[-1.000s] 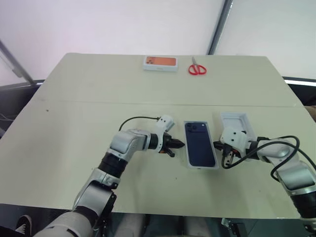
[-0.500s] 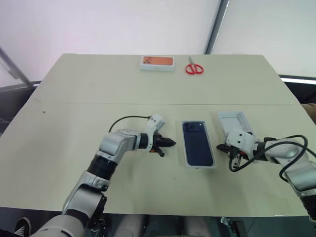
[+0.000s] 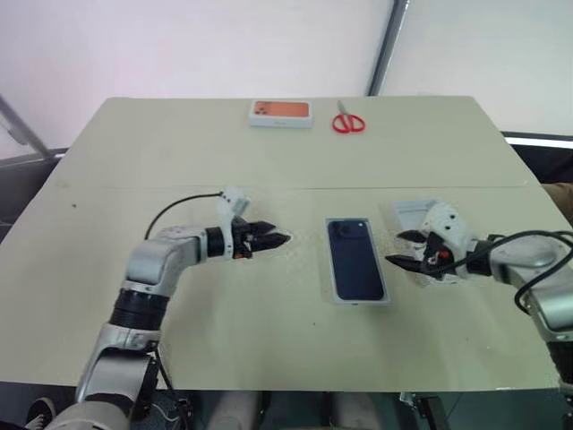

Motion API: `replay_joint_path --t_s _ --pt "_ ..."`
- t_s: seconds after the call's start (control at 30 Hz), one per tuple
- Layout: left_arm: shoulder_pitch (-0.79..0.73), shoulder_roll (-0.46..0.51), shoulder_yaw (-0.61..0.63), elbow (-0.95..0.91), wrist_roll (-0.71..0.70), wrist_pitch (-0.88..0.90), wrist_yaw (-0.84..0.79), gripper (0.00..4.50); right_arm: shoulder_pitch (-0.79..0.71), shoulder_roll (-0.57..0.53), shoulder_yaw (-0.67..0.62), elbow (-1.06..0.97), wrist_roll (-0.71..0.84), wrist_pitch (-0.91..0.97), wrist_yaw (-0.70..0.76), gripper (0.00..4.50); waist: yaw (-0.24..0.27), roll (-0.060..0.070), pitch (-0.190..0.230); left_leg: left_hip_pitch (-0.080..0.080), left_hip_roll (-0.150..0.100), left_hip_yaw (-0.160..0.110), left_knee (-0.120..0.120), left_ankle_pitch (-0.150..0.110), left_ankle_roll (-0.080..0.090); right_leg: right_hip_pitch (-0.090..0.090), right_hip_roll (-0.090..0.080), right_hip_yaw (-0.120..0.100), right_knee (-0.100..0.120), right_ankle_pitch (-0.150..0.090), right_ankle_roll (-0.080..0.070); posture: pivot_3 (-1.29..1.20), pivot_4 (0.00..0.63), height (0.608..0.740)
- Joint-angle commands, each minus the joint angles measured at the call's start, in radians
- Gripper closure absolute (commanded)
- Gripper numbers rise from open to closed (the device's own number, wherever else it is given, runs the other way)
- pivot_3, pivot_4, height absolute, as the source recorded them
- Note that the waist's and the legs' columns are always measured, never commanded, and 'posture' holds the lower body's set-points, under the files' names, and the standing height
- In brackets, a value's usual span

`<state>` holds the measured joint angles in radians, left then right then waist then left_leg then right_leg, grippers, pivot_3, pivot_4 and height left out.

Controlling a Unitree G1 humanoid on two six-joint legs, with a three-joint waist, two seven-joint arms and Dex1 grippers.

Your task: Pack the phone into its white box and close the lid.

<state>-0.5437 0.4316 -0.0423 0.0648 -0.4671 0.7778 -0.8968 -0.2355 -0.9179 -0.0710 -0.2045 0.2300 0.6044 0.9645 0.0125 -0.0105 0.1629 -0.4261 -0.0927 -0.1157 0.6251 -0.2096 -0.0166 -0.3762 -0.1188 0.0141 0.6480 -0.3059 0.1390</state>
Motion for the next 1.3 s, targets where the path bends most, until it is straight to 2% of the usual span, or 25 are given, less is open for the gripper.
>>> replay_joint_path --t_s 0.03,0.2,0.3,0.37,0.53,0.77,1.03,1.17,1.3 --pt "0.016 0.041 0.043 -0.056 -0.035 -0.087 -0.084 0.03 -0.032 -0.036 -0.032 -0.016 -0.016 0.061 -0.046 0.02 -0.001 0.000 0.000 0.000 0.000 0.000 0.000 0.000 0.000 0.000 0.000 0.000 0.000 0.000 0.000 0.00 0.150 0.740" --pt "0.083 0.093 0.054 -0.114 -0.059 -0.230 -0.225 0.03 -0.108 -0.010 -0.053 -0.058 0.052 0.363 -0.130 0.02 -0.002 0.001 0.000 0.000 0.000 0.001 -0.001 0.000 0.000 -0.002 0.000 0.002 0.000 0.000 -0.001 0.00 0.150 0.740" --pt "0.131 0.125 0.051 -0.129 -0.054 -0.309 -0.297 0.03 -0.095 0.005 -0.012 -0.153 0.070 0.519 -0.180 0.02 -0.001 0.001 0.000 -0.001 0.001 0.001 -0.003 0.000 0.000 -0.003 0.000 0.002 0.000 0.000 -0.001 0.00 0.150 0.740" --pt "0.151 0.141 0.041 -0.133 -0.047 -0.341 -0.321 0.03 -0.099 0.040 -0.033 -0.188 0.118 0.631 -0.199 0.02 -0.002 0.001 0.000 -0.001 0.001 0.001 -0.004 0.000 -0.001 -0.005 -0.001 0.002 0.000 0.000 -0.001 0.00 0.150 0.740" --pt "0.182 0.149 0.019 -0.145 -0.032 -0.396 -0.340 0.03 -0.154 0.101 -0.031 -0.207 0.091 0.797 -0.340 0.02 -0.001 0.001 0.000 -0.002 0.001 0.002 -0.004 0.001 -0.001 -0.005 -0.001 0.003 0.000 0.000 -0.001 0.00 0.150 0.740" --pt "0.203 0.108 -0.008 -0.163 -0.013 -0.422 -0.294 0.03 -0.172 0.158 -0.053 -0.250 0.120 0.995 -0.433 0.02 -0.001 0.001 0.000 -0.002 0.001 0.002 -0.005 0.001 -0.001 -0.006 0.000 0.003 0.000 0.000 -0.001 0.00 0.150 0.740" --pt "0.235 0.083 -0.028 -0.198 -0.017 -0.412 -0.253 0.03 -0.179 0.179 -0.045 -0.256 0.132 1.010 -0.515 0.02 -0.003 0.001 0.000 -0.002 0.001 0.003 -0.005 0.001 -0.001 -0.006 0.000 0.004 0.001 0.000 -0.001 0.00 0.150 0.740" --pt "0.241 0.076 -0.029 -0.212 -0.019 -0.404 -0.231 0.00 -0.179 0.182 -0.024 -0.234 0.111 1.008 -0.553 1.73 -0.003 0.001 0.000 -0.002 0.001 0.003 -0.005 0.001 -0.001 -0.006 0.000 0.004 0.001 0.000 -0.001 0.00 0.150 0.740" --pt "0.245 0.080 -0.032 -0.222 -0.013 -0.397 -0.213 0.00 -0.189 0.219 -0.032 -0.218 0.099 1.010 -0.596 3.79 -0.006 0.001 0.000 -0.001 0.001 0.003 -0.005 0.001 -0.001 -0.006 0.000 0.004 0.001 0.000 -0.001 0.00 0.150 0.740"
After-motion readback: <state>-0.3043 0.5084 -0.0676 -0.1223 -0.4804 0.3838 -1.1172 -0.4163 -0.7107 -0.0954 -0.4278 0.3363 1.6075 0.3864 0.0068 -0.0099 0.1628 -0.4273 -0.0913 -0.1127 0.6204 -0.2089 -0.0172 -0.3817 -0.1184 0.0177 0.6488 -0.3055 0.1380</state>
